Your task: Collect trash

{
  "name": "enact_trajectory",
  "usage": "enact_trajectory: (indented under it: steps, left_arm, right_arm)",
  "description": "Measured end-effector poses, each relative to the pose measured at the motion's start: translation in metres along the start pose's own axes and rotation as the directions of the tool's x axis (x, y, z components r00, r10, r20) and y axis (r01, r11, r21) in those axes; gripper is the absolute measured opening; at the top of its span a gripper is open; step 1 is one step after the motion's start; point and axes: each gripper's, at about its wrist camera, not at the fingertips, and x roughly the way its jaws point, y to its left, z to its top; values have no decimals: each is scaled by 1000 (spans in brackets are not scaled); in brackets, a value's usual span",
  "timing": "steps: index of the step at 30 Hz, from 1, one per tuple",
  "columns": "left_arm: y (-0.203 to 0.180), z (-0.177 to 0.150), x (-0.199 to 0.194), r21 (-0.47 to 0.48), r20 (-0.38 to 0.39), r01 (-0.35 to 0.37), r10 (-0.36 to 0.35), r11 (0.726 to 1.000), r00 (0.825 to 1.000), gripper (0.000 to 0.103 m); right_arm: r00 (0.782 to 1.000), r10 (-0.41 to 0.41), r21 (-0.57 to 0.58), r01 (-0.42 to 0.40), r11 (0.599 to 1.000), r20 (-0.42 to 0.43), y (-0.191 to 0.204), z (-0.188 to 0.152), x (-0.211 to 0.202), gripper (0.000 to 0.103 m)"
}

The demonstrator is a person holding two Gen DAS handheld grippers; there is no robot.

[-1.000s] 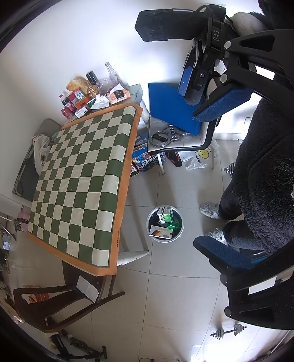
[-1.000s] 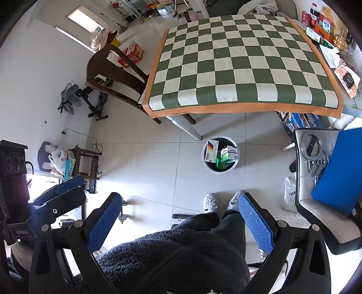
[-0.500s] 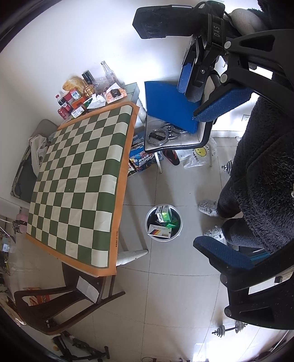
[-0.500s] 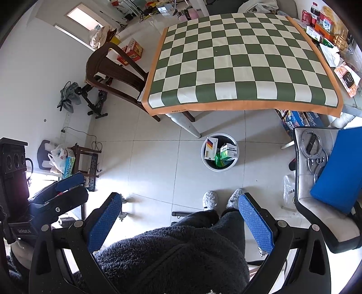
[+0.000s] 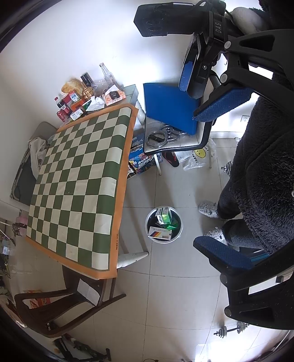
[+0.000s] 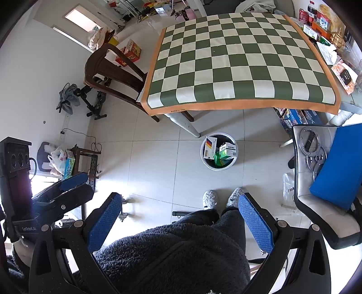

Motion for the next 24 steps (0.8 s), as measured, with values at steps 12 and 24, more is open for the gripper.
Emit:
enact_trajectory:
  steps: [12,24]
  left_arm:
    - [-7,-2,0,1,1,3,-3,1000,1000,103]
    - [-12,-4,-2,-1,4,3,-3,1000,1000,103]
  right_arm:
    - [1000,-6,25,5,1000,23,7,3,-4,103]
    - [1000,-3,24,3,1000,25,6,3,-5,103]
